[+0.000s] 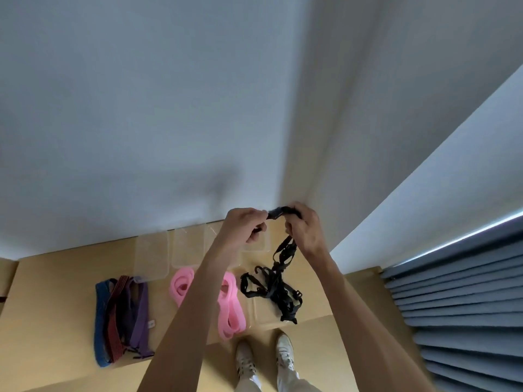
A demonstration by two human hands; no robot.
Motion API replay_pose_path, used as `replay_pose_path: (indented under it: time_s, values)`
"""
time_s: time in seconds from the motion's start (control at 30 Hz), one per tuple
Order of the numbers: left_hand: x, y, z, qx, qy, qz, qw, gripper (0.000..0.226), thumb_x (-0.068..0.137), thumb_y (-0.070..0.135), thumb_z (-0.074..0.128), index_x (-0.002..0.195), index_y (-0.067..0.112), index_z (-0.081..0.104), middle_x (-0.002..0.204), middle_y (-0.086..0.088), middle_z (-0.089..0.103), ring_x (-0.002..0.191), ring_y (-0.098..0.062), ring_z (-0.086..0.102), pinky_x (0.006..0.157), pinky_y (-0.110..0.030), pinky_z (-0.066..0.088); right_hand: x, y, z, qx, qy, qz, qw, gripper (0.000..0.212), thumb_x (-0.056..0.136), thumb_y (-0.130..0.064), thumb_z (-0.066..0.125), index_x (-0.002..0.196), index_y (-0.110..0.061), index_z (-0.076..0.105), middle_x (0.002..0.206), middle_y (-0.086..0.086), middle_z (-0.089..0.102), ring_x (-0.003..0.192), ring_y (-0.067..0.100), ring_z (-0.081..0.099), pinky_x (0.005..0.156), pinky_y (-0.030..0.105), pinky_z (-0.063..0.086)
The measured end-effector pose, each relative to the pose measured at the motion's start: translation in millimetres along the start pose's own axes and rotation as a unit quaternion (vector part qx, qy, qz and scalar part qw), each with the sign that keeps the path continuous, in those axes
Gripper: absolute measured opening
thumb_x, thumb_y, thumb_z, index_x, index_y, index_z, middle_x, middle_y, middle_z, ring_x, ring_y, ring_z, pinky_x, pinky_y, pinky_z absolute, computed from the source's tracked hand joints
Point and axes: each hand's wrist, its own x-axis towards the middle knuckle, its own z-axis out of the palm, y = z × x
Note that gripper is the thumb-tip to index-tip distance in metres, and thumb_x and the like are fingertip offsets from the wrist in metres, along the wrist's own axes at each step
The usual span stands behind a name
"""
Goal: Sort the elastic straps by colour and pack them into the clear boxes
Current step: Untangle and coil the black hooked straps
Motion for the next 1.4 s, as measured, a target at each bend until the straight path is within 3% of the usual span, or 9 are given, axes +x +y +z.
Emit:
replay_pose_path:
  time_s: [0.13,0.23,0.33,0.57,0.87,1.03,1.1,1.27,1.4]
  values:
    - [-18,15,-13,-0.006,-0.039,0.001,0.999,0.022,0.097,0.018,0.061,0.09,0.003,0.074,0.069,-0.006,0.064,0.053,-0.016,0.047,0.05,-0.022,0.035,-2,-25,1,-0.012,-0.012,-0.017,1.0,0.027,0.08,-0.021,0.046,0.082,-0.027,0.072,0.061,-0.015,0.057,0.055,0.002,0.048,0.054,0.019,0.044]
    - [-32,23,-24,0.056,-0.068,0.013,0.996,0.02,0.097,0.015,0.061,0.092,0.005,0.077,0.071,-0.005,0.067,0.056,-0.015,0.048,0.053,-0.02,0.039,-6,-41,4,0.018,0.006,-0.019,1.0,0.019,0.077,-0.021,0.044,0.084,-0.027,0.061,0.068,-0.001,0.067,0.055,0.008,0.045,0.055,0.026,0.043]
    - [-41,29,-33,0.047,-0.071,0.048,0.995,0.018,0.097,0.015,0.062,0.09,0.011,0.079,0.072,-0.008,0.067,0.058,-0.013,0.053,0.054,-0.018,0.043,-9,-52,4,0.036,-0.001,-0.025,0.999,0.015,0.075,-0.017,0.044,0.083,-0.023,0.055,0.06,-0.004,0.055,0.054,0.012,0.042,0.055,0.028,0.04]
    - [-51,52,-25,-0.052,0.037,0.178,0.982,0.016,0.088,0.022,0.065,0.084,0.016,0.079,0.063,-0.007,0.061,0.066,-0.016,0.064,0.06,-0.021,0.048,-20,-78,26,0.055,0.006,-0.101,0.993,0.012,0.098,-0.014,0.054,0.109,-0.016,0.051,0.084,0.005,0.063,0.063,0.017,0.062,0.06,0.031,0.052]
    - [-57,122,-19,-0.171,0.14,0.284,0.933,0.019,0.095,0.008,0.062,0.08,0.01,0.074,0.061,-0.009,0.055,0.052,-0.015,0.048,0.058,-0.026,0.046,-19,-142,46,0.057,-0.034,-0.18,0.981,0.01,0.097,-0.019,0.052,0.09,-0.014,0.057,0.063,0.001,0.058,0.053,0.019,0.055,0.052,0.026,0.045]
    - [-62,140,-25,-0.192,0.209,0.33,0.9,0.017,0.093,0.008,0.066,0.078,0.01,0.073,0.062,0.0,0.058,0.056,-0.016,0.051,0.058,-0.022,0.047,-29,-166,44,0.077,0.039,-0.199,0.976,0.025,0.091,-0.024,0.06,0.114,-0.028,0.051,0.085,0.001,0.061,0.056,0.016,0.052,0.051,0.034,0.048]
    - [-63,142,-30,-0.194,0.251,0.341,0.885,0.017,0.091,0.01,0.067,0.076,0.012,0.073,0.06,0.002,0.057,0.057,-0.015,0.052,0.058,-0.02,0.047,-34,-173,43,0.078,0.048,-0.218,0.972,0.021,0.089,-0.02,0.06,0.107,-0.029,0.054,0.085,-0.005,0.061,0.056,0.017,0.051,0.049,0.033,0.047]
    - [-60,133,-42,0.038,0.331,0.404,0.852,0.02,0.094,0.011,0.06,0.076,0.007,0.069,0.06,0.008,0.06,0.063,-0.015,0.065,0.064,-0.031,0.057,-41,-185,43,-0.006,0.031,-0.238,0.971,0.008,0.093,-0.013,0.057,0.091,-0.019,0.064,0.075,-0.006,0.064,0.058,0.018,0.053,0.053,0.032,0.047]
    - [-57,119,-56,0.315,0.34,0.397,0.792,0.02,0.094,0.012,0.06,0.077,0.009,0.069,0.068,-0.002,0.066,0.065,-0.025,0.061,0.061,-0.04,0.049,-38,-193,30,-0.269,-0.044,-0.208,0.939,0.014,0.092,-0.012,0.057,0.081,-0.014,0.065,0.071,0.008,0.065,0.061,0.023,0.053,0.058,0.033,0.044]
